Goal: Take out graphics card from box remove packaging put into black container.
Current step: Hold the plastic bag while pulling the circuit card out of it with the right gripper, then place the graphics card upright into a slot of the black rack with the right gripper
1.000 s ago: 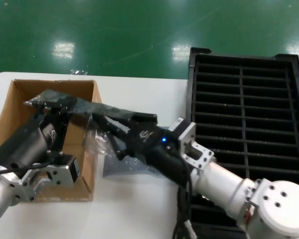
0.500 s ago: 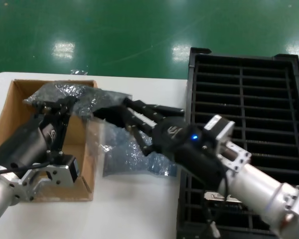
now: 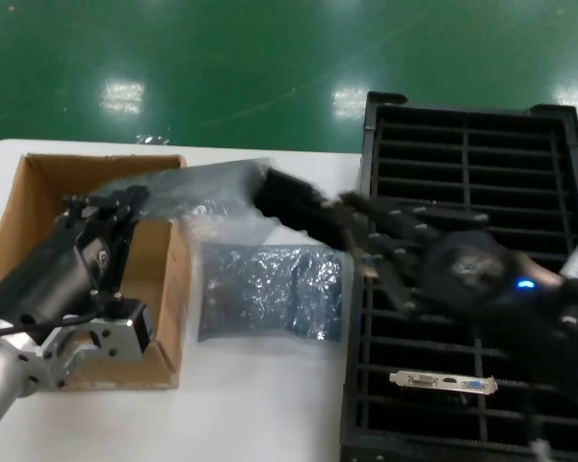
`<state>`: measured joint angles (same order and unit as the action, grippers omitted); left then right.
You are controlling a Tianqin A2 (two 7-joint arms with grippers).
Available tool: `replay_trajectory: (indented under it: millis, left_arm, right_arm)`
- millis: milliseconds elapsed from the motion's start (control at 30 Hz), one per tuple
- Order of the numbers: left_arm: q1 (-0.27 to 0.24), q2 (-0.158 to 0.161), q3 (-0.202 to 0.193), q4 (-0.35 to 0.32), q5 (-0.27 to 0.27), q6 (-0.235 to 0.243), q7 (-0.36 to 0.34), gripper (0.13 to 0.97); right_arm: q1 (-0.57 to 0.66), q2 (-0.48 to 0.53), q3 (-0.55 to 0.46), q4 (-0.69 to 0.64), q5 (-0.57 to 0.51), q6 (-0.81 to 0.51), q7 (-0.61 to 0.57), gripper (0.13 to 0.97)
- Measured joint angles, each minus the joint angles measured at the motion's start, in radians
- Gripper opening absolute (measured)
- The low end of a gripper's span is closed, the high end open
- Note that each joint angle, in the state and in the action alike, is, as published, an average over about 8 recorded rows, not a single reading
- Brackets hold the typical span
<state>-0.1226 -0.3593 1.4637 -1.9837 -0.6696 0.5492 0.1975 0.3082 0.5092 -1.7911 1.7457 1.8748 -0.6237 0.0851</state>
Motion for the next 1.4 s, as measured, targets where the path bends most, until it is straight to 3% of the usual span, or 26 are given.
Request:
replay_trajectory:
  millis: [433, 800, 1067, 1233, 1400]
  left_arm:
    - [0.000, 0.000, 0.000, 0.000, 0.000, 0.000, 0.000, 0.139]
    - [0.000, 0.000, 0.000, 0.000, 0.000, 0.000, 0.000, 0.139]
    - [0.000, 0.000, 0.000, 0.000, 0.000, 0.000, 0.000, 0.139]
    - [0.000, 0.000, 0.000, 0.000, 0.000, 0.000, 0.000, 0.139]
    - [0.000, 0.000, 0.000, 0.000, 0.000, 0.000, 0.000, 0.139]
  right_arm:
    - [-0.240, 0.233, 0.285, 0.130, 0.102, -0.049, 0.006, 0.186]
    - [-0.296, 0.278, 0.333, 0.138, 0.093, -0.042, 0.004, 0.186]
    - [-0.226, 0.289, 0.254, 0.165, 0.022, -0.028, 0.057, 0.186]
    - [-0.080, 0.322, 0.125, 0.210, -0.160, -0.049, 0.164, 0.186]
    - [0.110, 0.372, 0.004, 0.248, -0.386, -0.156, 0.313, 0.186]
